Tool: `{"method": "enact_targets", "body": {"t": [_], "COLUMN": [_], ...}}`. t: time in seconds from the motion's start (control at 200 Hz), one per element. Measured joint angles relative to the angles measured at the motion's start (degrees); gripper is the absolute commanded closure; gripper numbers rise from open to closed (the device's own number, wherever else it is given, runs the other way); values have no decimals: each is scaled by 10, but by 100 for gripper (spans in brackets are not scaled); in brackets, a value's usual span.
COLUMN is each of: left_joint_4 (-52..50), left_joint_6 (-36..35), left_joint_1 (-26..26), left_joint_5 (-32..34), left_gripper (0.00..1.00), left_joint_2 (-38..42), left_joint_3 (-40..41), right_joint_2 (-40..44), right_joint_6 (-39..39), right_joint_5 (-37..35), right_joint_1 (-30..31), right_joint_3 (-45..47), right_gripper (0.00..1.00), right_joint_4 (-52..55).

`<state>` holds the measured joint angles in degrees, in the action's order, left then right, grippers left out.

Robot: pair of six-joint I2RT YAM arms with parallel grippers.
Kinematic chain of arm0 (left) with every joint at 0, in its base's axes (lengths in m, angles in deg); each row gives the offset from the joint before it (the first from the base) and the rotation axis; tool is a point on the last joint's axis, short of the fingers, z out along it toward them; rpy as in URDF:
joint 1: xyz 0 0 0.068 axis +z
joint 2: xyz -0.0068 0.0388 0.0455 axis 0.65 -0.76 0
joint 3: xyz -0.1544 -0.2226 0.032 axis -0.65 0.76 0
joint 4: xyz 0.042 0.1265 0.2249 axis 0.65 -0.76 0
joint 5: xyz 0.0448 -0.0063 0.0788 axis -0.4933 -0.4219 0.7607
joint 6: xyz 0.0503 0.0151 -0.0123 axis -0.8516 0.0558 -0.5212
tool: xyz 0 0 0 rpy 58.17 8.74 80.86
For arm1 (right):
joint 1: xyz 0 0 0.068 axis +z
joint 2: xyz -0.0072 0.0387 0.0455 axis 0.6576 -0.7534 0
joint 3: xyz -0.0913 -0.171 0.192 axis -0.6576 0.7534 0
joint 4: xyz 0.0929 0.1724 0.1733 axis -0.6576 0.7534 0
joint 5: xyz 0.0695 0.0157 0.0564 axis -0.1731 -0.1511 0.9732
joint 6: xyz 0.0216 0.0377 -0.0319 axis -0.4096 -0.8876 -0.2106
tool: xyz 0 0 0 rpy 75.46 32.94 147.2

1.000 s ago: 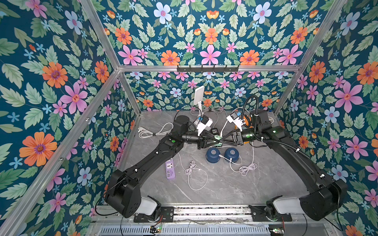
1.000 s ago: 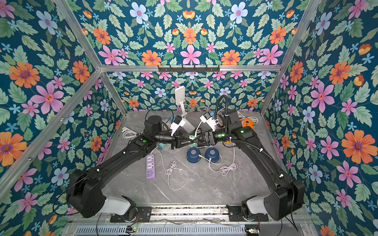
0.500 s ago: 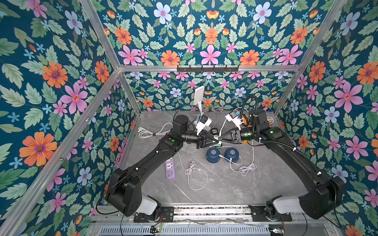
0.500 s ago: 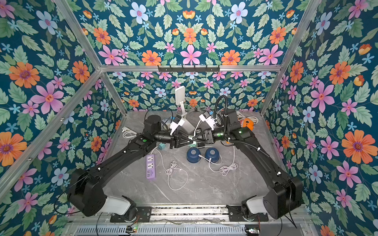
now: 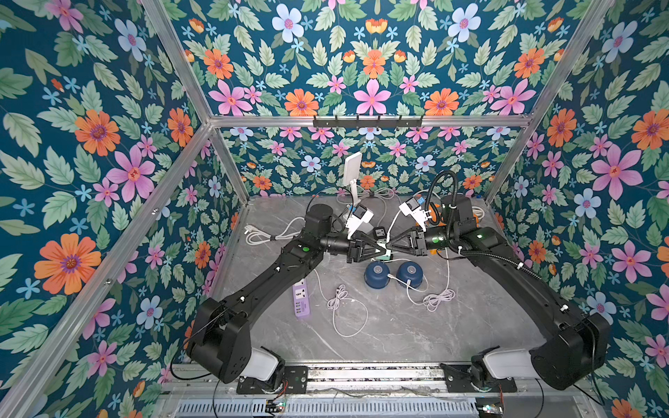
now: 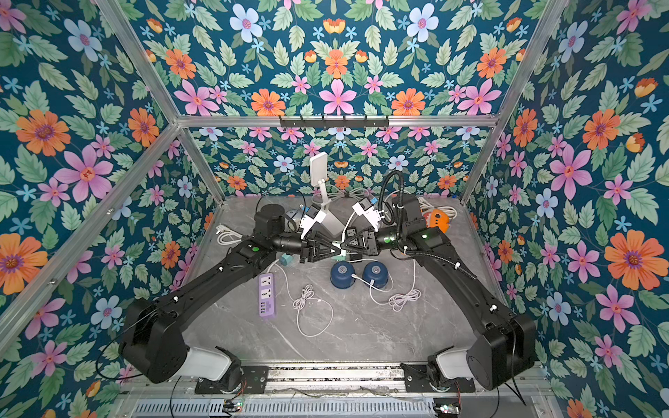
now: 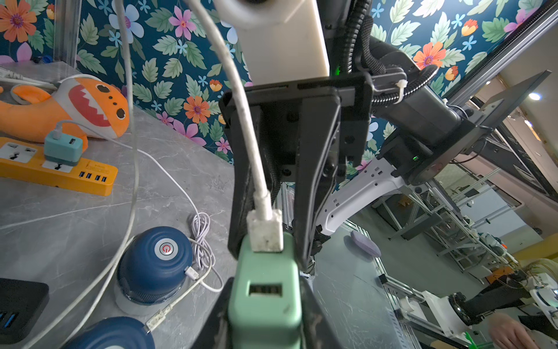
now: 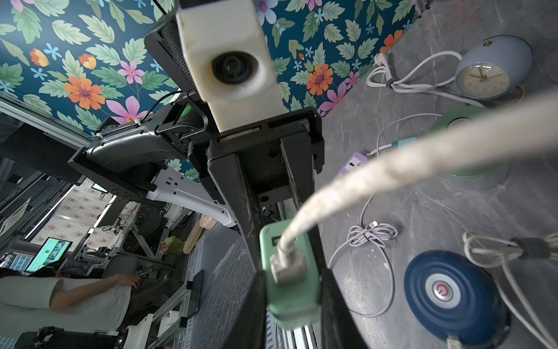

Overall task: Charge the cordless meat grinders
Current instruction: Pick up the plug from the center of the board.

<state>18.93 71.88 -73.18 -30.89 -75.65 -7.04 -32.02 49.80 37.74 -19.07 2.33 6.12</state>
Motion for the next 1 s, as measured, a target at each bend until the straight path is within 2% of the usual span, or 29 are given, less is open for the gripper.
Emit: {"method": "enact_targets", "body": {"t": [0.125,0.245,0.3,0.44,0.57,0.86,1.0], "left_joint_4": [10,21,26,39,40,52,108], "left_joint_6": [0,1,3,-1,-10,-9,42], "left_joint_1": [2,3,3,4,5,7,18], "left_joint_5": [2,4,5,6,17,19,18], "left_gripper": [82,96,100,100,100,100,100], "left_joint_2": [2,3,4,5,3,2,1], "left_joint_3": [6,11,13,15,19,23,32], "right_joint_2": [1,8,9,13,26,38,63], "right_joint_6": [-4,-14,-17,-38,-78,-119,-120], "right_joint_5": [0,0,0,0,-5,-21,-19], "right_joint_1": [-2,-6,-7,-7,-11,-10,-10], "right_joint_3": [5,11,12,14,25,54,94], "right_gripper": [98,97,87,53,38,31,30], "right_joint_4": [-9,-16,-17,-25,-54,-91,-99]}}
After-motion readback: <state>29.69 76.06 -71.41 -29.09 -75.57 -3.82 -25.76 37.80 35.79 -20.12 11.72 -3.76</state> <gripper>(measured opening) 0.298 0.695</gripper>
